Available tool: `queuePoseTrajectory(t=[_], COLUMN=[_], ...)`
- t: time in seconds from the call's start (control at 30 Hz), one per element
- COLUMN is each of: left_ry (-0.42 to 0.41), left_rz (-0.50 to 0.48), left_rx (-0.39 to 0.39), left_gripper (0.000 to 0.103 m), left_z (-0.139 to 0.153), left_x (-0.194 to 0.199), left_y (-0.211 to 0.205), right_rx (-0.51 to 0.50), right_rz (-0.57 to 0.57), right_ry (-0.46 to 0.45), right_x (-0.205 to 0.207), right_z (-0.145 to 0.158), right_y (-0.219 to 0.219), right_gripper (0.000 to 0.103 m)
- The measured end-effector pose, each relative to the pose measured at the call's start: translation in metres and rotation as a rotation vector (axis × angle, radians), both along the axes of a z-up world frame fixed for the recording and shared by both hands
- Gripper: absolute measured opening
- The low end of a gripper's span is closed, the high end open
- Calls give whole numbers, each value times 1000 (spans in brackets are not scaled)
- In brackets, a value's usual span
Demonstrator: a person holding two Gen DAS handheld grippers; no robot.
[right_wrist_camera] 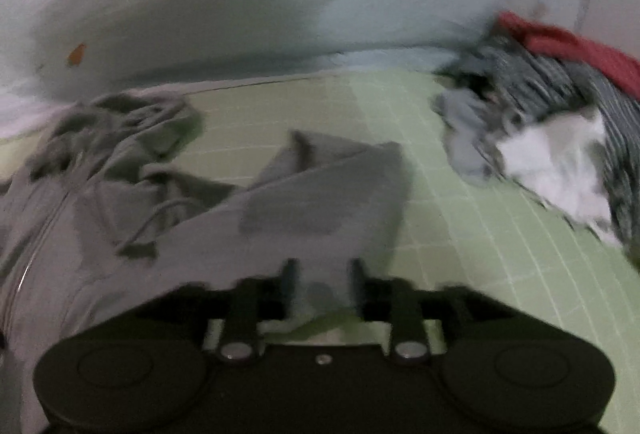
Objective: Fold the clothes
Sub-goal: 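Release the hoodie and move the right gripper back toward the clothes pile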
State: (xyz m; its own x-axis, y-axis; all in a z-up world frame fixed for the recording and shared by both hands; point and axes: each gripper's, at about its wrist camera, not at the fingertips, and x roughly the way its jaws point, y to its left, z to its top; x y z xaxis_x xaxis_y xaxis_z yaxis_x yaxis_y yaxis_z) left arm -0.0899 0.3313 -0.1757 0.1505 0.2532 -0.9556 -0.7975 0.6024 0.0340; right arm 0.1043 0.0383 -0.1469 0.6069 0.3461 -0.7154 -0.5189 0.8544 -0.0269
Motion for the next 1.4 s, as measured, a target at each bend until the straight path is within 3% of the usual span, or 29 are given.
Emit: queuePoseTrajectory(t=[0.07, 0.1, 0.17, 0.23, 0.33, 0.37, 0.43, 0.5, 0.57, 0.7, 0.83, 0.93, 1.0, 1.03, 1.13, 1.2, 1.33, 1.4], left_ry=[1, 1, 0, -2, -8, -10, -13, -17, -20, -22, -23, -22, -21, -21, -20, -19, -17, -16], left_rz=[-3, -4, -7, -11, -17, -20, -25, -31, -36, -46, -52, -56, -56, -57, -55, -53, -49, -49], left_rx=[-4, -6, -6, -5, -1, -1, 0, 1, 1, 0, 0, -1, -2, -2, -3, -2, -3, -5], left_gripper=[103, 103, 103, 103, 103, 103, 103, 103, 103, 103, 103, 103, 103, 103, 103, 103, 103, 103], left_z=[0, -1, -1, -1, -1, -1, -1, -2, -3, -4, -3, -2, -2, -2, -2, -1, -2, -2], left_x=[-1, -1, -1, -2, -5, -6, -7, -9, -10, -9, -10, -10, -10, -10, -10, -10, -9, -9], left_y=[0, 1, 1, 2, 3, 3, 3, 3, 4, 7, 7, 8, 8, 8, 7, 5, 6, 6], right_rx=[-2, 2, 8, -8, -90, -108, -77, -46, -29, -13, -65, -173, -278, -261, -207, -167, -17, 44], right_rz=[47, 68, 112, 169, 162, 150, 126, 97, 61, -38, -258, -440, -525, -527, -534, -536, -501, -542], right_ry=[2, 14, 45, 43, 36, 45, 64, 47, 3, -95, -200, -258, -257, -244, -205, -175, 1, 63], right_x=[-9, -14, -20, -28, -31, -29, -23, -17, -12, 1, 36, 66, 84, 84, 85, 85, 84, 89], right_z=[-1, -2, -6, -11, -22, -25, -24, -15, -2, 25, 47, 51, 45, 45, 43, 41, 15, -2], right_y=[14, 22, 38, 52, 67, 68, 60, 49, 36, 8, -42, -86, -108, -111, -121, -125, -107, -103], right_gripper=[56, 71, 86, 86, 69, 57, 46, 7, 2, 2, 2, 2, 6, 10, 54, 55, 58, 60])
